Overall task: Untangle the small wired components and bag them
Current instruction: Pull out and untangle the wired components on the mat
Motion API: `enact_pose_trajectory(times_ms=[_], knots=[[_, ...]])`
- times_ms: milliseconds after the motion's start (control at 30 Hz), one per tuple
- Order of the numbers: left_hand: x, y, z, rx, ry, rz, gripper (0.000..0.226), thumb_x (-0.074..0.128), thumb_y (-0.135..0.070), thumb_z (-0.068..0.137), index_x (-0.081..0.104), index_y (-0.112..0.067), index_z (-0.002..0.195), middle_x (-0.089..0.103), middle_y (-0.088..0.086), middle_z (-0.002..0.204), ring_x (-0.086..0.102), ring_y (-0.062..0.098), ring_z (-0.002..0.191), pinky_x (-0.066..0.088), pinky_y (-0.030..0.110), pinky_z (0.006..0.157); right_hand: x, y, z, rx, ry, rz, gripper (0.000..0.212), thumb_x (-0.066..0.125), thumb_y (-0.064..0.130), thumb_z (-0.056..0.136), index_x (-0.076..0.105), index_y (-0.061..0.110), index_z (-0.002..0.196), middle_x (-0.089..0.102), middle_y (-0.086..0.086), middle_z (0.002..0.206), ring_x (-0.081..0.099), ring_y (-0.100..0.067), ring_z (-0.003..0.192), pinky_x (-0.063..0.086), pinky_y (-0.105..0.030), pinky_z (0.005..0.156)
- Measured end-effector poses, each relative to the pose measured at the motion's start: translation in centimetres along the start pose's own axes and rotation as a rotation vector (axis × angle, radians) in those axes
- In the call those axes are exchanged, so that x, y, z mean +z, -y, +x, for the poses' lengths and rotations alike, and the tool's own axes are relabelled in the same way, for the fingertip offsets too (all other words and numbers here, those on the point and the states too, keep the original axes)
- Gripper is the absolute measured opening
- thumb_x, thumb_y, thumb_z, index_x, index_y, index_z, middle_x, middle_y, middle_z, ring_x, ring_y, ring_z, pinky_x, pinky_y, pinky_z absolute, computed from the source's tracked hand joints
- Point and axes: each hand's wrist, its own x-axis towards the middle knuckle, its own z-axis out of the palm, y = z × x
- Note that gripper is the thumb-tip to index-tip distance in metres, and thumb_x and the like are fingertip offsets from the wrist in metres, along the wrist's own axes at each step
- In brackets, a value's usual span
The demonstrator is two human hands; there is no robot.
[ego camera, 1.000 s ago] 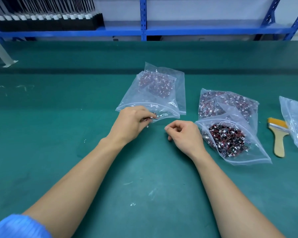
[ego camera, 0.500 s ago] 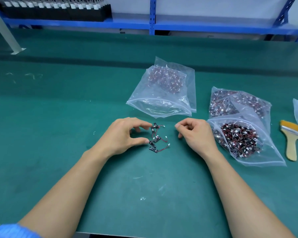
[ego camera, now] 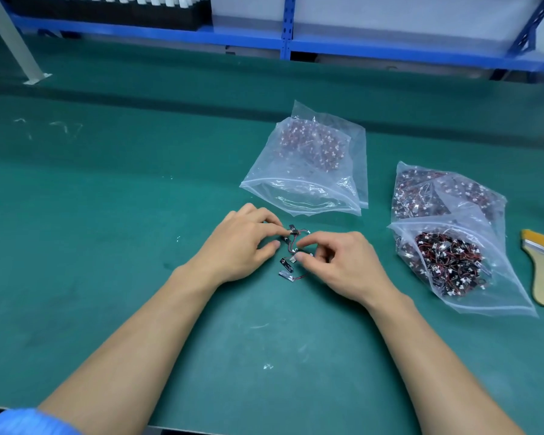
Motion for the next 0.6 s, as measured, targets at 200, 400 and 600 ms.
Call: enact_pose_trajectory(times_ms=[200,400,600], knots=[[-0.5,0.9,-0.5,-0.083,-0.081,0.048,0.021,0.061,-0.034,0.095,0.071,-0.034,0.114,0.061,-0.016,0.109,0.044,0.013,0.103,0.039,0.037,0.094,-0.2,-0.2,0.1,0.003,0.027,-0.083,0.006,0.074,0.044,0.082,0.073,0.041,0.087,0.056,0.023,0.060,0.053,-0.003,0.062,0.045,-0.026,0.062],[0.0,-0.4,-0.1,0.007,-0.008,0.018,0.027,0.061,-0.031,0.096,0.068,-0.033,0.122,0.059,-0.017,0.119,0.044,0.012,0.107,0.038,0.035,0.094,-0.4,-0.2,-0.1,0.020,0.028,-0.084,0.009,0.076,0.041,0.079,0.068,0.038,0.075,0.055,0.021,0.056,0.053,-0.006,0.062,0.045,-0.026,0.061],[-0.8,1.3,-0.8,-0.139,-0.088,0.012,0.010,0.068,-0.034,0.093,0.074,-0.036,0.101,0.061,-0.017,0.089,0.045,0.012,0.089,0.040,0.031,0.078,-1.2,-0.8,-0.2,0.059,0.040,-0.077,0.017,0.078,0.039,0.078,0.067,0.031,0.068,0.051,0.015,0.051,0.050,-0.009,0.059,0.045,-0.027,0.062]])
